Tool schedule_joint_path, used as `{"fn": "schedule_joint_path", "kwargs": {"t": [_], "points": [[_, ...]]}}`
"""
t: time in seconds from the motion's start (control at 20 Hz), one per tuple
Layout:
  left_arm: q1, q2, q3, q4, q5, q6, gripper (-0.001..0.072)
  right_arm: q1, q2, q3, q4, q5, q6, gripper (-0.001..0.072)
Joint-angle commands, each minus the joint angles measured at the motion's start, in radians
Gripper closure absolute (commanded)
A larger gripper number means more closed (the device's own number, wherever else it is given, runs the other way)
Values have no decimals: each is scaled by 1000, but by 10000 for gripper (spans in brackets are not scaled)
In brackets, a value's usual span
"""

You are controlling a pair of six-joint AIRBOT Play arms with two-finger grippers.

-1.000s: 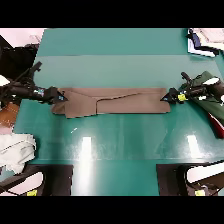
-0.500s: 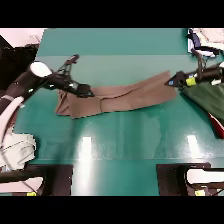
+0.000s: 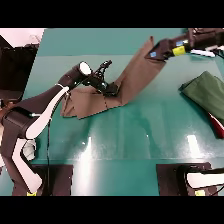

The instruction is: Fold the shirts.

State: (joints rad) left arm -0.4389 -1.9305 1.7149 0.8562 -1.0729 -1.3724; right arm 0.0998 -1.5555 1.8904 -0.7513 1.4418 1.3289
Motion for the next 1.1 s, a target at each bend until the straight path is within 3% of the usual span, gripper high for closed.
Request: {"fn": "schedule_joint_path", "kwargs": {"t": [0.0,0.35,0.8,1.05], "points": [[-9,-43,41,33,30,-27,681,116,-89,156,-2,4,45,697],[48,-29,41,62,-43,-23,682,221,-133,109,-1,-111,39,697],[335,247,43,257,-223,1,681,323,-133,109,0,-213,30,697],[497,380,43,269,-320,18,681,397,-176,136,0,-253,22,697]]}}
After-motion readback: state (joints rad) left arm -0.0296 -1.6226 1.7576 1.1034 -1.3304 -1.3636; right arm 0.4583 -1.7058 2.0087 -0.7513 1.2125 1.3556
